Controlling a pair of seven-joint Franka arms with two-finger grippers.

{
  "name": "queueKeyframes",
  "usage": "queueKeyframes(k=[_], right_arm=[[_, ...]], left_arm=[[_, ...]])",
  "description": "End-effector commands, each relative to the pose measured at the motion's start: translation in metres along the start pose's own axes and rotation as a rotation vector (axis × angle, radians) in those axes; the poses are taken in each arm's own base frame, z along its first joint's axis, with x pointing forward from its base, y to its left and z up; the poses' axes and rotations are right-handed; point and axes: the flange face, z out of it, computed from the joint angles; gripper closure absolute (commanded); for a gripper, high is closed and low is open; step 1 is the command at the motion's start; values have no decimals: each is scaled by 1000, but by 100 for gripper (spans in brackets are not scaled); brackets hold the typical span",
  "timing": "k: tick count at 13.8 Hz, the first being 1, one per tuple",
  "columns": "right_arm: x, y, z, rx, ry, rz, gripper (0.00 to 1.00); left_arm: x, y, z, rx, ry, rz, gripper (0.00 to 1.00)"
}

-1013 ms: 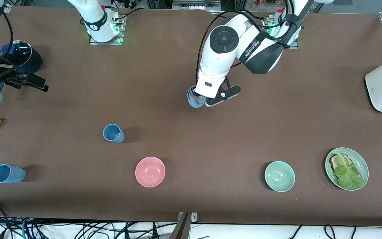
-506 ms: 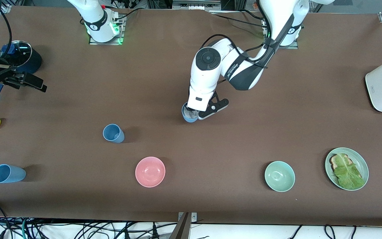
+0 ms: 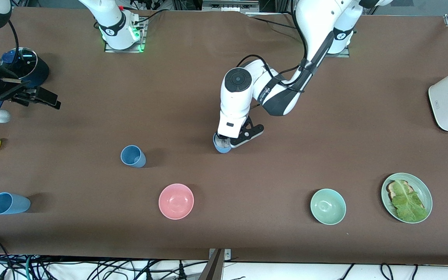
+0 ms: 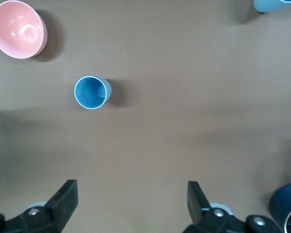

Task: Stack blue cups with both arms
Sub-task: 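Lower the tissue cup onto the table middle with the left gripper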

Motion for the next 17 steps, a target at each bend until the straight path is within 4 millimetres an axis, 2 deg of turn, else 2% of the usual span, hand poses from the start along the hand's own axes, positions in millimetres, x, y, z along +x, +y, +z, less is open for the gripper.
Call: queueKeyframes(k=[1, 4, 8, 12, 13, 14, 15, 16, 17], right_arm=[[0, -4, -5, -29, 1, -44, 0], [-1, -8, -4, -31, 2, -101, 0], [-1, -10, -4, -32, 2, -106, 0], [-2, -18, -3, -31, 5, -116, 0], [-2, -19, -3, -32, 8, -118, 0], [0, -19, 0, -31, 5, -120, 0], [2, -19, 2, -32, 6, -119, 0], [2, -21, 3, -33, 6, -122, 0], [2, -26, 3, -33, 8, -130, 0]], left_arm=[[4, 6, 14, -15, 37, -9, 100], [0, 7, 38, -20, 48, -20, 100], [1, 6, 53, -24, 48, -25, 100], [3, 7, 52, -29, 49, -20, 100], [5, 7, 51, -30, 49, -19, 81], [7, 7, 51, -31, 51, -19, 43], [7, 8, 49, -35, 52, -20, 16], [6, 9, 48, -36, 56, -14, 0], [7, 8, 46, -35, 65, -9, 0]])
